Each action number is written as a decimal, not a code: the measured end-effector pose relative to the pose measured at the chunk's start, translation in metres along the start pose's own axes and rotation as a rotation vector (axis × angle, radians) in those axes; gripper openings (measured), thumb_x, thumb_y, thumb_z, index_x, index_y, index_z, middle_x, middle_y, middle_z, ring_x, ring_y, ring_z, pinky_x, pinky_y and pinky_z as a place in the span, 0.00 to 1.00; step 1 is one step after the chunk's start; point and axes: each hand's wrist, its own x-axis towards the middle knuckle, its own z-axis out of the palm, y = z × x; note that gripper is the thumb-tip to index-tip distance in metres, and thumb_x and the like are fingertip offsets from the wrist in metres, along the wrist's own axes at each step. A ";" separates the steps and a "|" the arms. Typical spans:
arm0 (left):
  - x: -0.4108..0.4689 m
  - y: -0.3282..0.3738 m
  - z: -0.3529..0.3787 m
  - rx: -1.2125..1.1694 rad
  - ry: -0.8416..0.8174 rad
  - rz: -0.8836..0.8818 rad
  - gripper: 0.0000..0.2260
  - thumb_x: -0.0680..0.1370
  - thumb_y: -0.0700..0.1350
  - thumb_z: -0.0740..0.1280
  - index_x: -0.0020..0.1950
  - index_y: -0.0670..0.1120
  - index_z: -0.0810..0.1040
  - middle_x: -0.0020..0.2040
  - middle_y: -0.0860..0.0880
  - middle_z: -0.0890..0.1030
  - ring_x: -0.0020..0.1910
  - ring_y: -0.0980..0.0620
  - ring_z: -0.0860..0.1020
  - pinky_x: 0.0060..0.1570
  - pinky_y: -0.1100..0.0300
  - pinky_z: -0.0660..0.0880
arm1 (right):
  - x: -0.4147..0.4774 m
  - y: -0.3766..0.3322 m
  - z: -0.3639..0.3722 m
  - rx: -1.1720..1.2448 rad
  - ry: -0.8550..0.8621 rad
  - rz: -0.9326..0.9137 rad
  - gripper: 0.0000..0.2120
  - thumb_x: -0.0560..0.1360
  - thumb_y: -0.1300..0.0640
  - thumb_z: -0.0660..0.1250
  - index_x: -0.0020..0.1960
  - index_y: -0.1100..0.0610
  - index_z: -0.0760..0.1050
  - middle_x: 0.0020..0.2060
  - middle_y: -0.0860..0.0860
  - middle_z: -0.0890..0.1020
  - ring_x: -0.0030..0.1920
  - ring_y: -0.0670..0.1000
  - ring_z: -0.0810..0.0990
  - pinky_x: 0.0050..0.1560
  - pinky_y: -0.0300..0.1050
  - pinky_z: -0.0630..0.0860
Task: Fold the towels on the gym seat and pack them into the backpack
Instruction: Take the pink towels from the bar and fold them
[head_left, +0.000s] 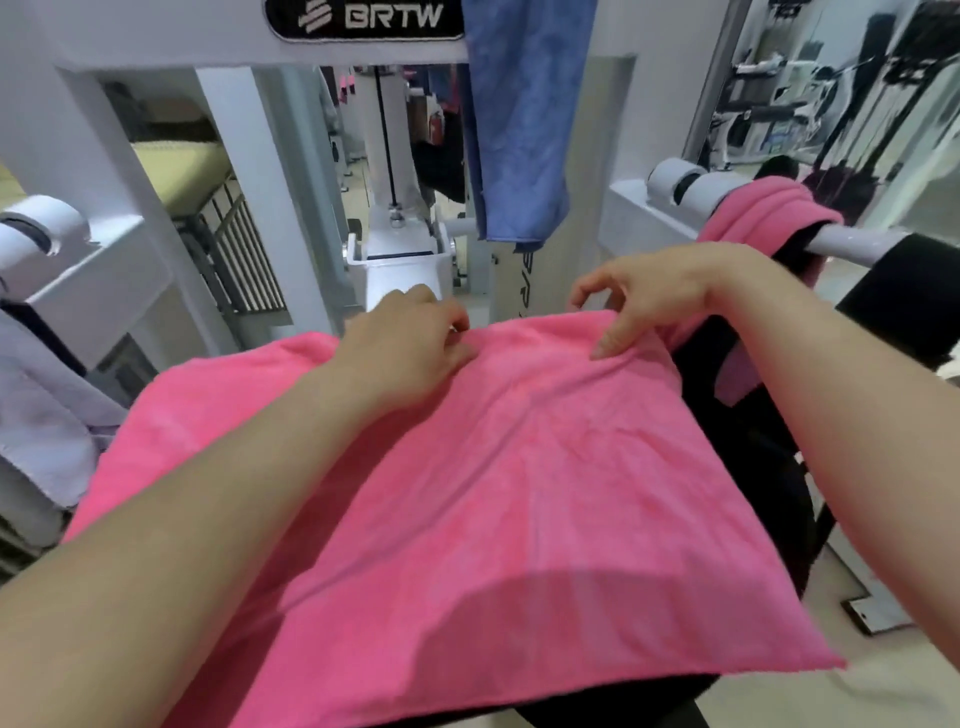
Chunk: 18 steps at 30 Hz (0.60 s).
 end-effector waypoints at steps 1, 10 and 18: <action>0.003 -0.001 0.007 0.004 0.023 -0.007 0.11 0.78 0.57 0.62 0.52 0.52 0.77 0.48 0.49 0.74 0.50 0.46 0.74 0.47 0.52 0.73 | -0.001 0.009 -0.004 0.005 0.001 0.009 0.18 0.63 0.48 0.80 0.49 0.43 0.77 0.51 0.55 0.81 0.46 0.57 0.83 0.51 0.65 0.79; 0.008 0.026 -0.002 0.096 0.288 -0.028 0.12 0.75 0.43 0.68 0.57 0.46 0.76 0.49 0.44 0.74 0.50 0.42 0.74 0.46 0.49 0.72 | 0.012 0.052 0.027 0.058 0.604 -0.014 0.19 0.71 0.45 0.70 0.59 0.51 0.75 0.44 0.51 0.81 0.49 0.54 0.80 0.51 0.46 0.74; -0.099 0.196 0.033 0.056 -0.174 0.445 0.30 0.63 0.64 0.71 0.60 0.51 0.73 0.51 0.51 0.71 0.46 0.50 0.70 0.38 0.55 0.62 | -0.020 0.062 0.076 0.634 0.462 0.102 0.25 0.77 0.38 0.60 0.68 0.51 0.67 0.55 0.50 0.76 0.41 0.49 0.79 0.38 0.44 0.80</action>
